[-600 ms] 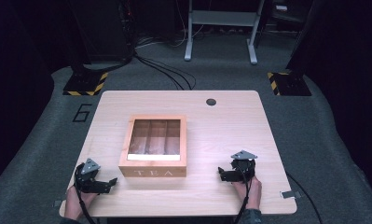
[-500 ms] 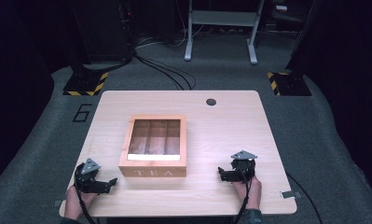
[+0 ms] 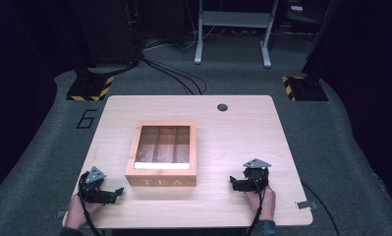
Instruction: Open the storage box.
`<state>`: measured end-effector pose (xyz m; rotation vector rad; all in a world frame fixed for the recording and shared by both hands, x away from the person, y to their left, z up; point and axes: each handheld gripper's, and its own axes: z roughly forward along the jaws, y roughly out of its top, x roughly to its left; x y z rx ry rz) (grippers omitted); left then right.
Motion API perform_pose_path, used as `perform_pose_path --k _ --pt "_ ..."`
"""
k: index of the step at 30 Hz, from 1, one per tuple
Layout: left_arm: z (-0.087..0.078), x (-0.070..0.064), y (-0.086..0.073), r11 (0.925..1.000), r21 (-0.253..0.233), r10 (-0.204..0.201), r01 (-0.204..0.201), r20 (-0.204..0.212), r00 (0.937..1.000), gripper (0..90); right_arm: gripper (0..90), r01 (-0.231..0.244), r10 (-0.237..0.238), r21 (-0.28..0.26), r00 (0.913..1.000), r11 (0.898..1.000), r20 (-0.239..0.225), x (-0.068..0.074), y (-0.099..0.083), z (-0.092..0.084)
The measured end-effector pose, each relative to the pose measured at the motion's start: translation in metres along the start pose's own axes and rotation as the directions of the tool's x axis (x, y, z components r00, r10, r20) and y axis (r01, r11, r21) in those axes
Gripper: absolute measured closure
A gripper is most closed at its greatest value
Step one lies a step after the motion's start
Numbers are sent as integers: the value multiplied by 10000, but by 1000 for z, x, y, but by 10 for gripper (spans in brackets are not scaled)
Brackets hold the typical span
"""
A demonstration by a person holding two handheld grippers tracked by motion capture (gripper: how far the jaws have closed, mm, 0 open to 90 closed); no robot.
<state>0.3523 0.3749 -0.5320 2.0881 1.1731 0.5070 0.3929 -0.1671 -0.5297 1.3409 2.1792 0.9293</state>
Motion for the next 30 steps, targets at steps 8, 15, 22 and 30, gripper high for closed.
perform_pose_path --k 8,15,22,30 --pt "-3 -2 3 9983 -361 -430 450 551 9976 60 46 -101 101 -45 9999 9999 7 1 0 0" --pt "-9 -10 14 9954 -902 -230 317 966 9951 91 46 -110 110 -56 9999 9999 8 1 0 0" --pt "-16 -15 22 9883 -1508 -13 208 1280 9918 238 49 -67 67 -34 10000 10000 -10 1 0 0" --pt "-23 -19 25 9786 -2042 162 249 1973 9802 481 56 19 -20 -47 10000 10000 -27 0 0 0"
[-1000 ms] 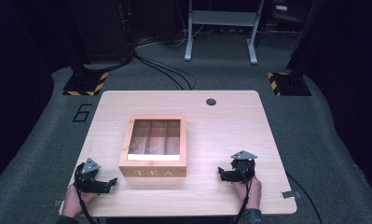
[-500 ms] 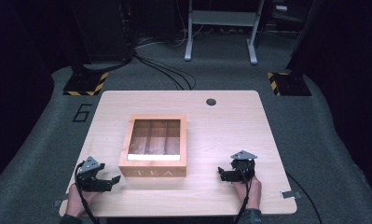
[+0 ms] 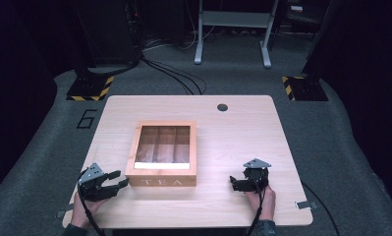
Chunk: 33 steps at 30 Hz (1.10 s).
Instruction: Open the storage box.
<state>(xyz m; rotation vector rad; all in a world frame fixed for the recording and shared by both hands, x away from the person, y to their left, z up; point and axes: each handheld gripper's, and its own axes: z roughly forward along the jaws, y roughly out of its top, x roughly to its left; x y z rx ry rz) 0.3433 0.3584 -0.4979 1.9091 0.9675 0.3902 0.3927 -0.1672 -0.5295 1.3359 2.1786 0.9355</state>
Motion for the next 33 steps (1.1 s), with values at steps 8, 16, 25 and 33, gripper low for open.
perform_pose_path --k 8,16,25,33 --pt "-2 -7 4 9992 -108 395 -392 233 9989 655 62 -11 11 -22 10000 10000 -14 0 0 0" --pt "-4 -8 4 9985 -148 542 -537 416 9977 754 66 -39 39 -30 10000 10000 -38 1 0 0" --pt "-5 -9 5 9972 -270 700 -691 331 9970 788 73 -28 28 -36 10000 10000 -35 1 0 -1" --pt "-6 -6 1 9961 -499 755 -733 444 9962 786 74 -17 17 -44 10000 10000 -27 1 0 -1"
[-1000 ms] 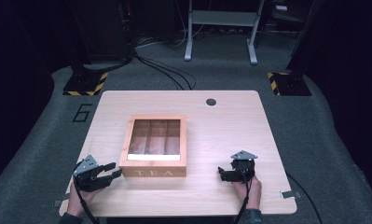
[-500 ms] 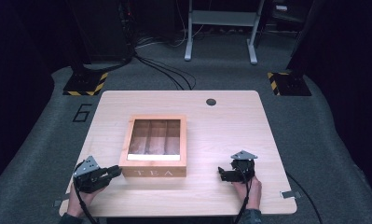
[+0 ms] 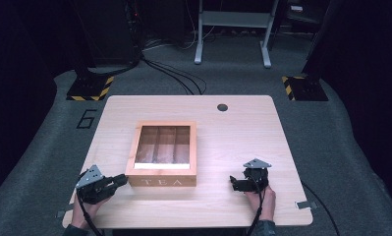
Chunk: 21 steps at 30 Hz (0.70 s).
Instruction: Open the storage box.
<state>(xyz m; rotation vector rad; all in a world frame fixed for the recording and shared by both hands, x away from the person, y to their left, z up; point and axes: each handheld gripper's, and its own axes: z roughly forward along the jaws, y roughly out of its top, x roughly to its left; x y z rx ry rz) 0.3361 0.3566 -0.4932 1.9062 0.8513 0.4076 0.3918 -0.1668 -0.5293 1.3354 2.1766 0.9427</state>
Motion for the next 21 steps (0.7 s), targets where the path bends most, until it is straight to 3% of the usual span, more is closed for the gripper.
perform_pose_path --k 6,7,21 --pt "0 0 1 9999 -75 122 -122 -15 9999 785 75 3 -3 -1 10000 10000 1 0 0 0" --pt "0 -1 1 9997 -226 -34 33 -31 10000 785 75 -7 7 -1 10000 10000 3 0 0 0" --pt "-1 -2 15 9978 -655 -29 24 -69 10000 783 75 -2 2 -1 10000 10000 -4 0 0 0"
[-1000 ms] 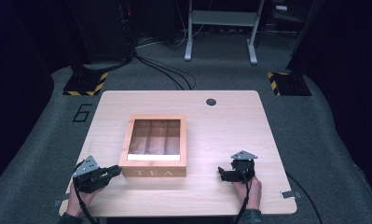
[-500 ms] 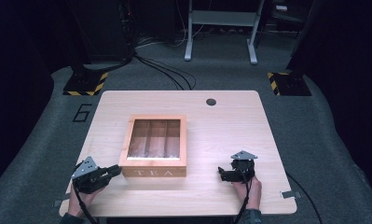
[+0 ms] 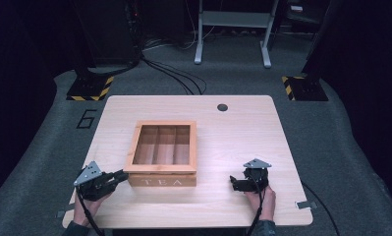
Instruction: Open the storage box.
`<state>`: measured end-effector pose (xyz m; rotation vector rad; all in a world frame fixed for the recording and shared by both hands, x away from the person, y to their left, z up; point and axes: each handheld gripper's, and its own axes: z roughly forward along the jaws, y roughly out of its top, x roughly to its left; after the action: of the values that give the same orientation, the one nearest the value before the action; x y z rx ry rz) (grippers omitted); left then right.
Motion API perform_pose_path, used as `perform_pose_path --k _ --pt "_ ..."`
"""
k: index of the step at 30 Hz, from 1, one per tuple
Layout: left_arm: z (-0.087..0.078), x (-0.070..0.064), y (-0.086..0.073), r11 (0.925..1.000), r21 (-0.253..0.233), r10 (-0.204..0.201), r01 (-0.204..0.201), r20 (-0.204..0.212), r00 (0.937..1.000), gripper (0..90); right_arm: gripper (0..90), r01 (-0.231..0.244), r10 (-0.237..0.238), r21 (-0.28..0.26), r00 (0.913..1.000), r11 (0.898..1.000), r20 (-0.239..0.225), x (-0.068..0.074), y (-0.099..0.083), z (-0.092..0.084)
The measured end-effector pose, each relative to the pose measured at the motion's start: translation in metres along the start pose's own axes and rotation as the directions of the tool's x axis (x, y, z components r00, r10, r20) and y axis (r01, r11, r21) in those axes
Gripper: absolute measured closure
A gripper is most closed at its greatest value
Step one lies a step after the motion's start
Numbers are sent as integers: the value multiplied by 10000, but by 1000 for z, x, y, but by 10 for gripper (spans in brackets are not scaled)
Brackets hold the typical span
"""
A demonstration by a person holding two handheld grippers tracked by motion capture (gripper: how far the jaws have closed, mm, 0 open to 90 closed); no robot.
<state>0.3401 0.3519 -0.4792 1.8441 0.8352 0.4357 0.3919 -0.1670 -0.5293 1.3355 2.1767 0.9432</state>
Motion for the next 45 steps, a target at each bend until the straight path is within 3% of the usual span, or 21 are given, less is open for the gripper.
perform_pose_path --k 10,19,28,35,45 --pt "-1 0 15 9981 -615 -58 52 -99 9999 780 75 -5 5 0 10000 10000 -4 0 0 0" --pt "3 -1 33 9920 -1259 -2 -14 -125 9999 778 76 -3 3 3 10000 10000 0 0 0 0" --pt "16 -3 43 9908 -1352 -2 9 55 10000 769 76 -4 4 -1 10000 10000 2 0 0 0" --pt "19 -4 54 9866 -1630 25 -32 -47 10000 769 76 -6 6 -3 10000 10000 1 0 0 0" --pt "24 -1 74 9877 -1556 142 -178 -242 9996 769 76 -3 3 -2 10000 10000 1 0 0 0"
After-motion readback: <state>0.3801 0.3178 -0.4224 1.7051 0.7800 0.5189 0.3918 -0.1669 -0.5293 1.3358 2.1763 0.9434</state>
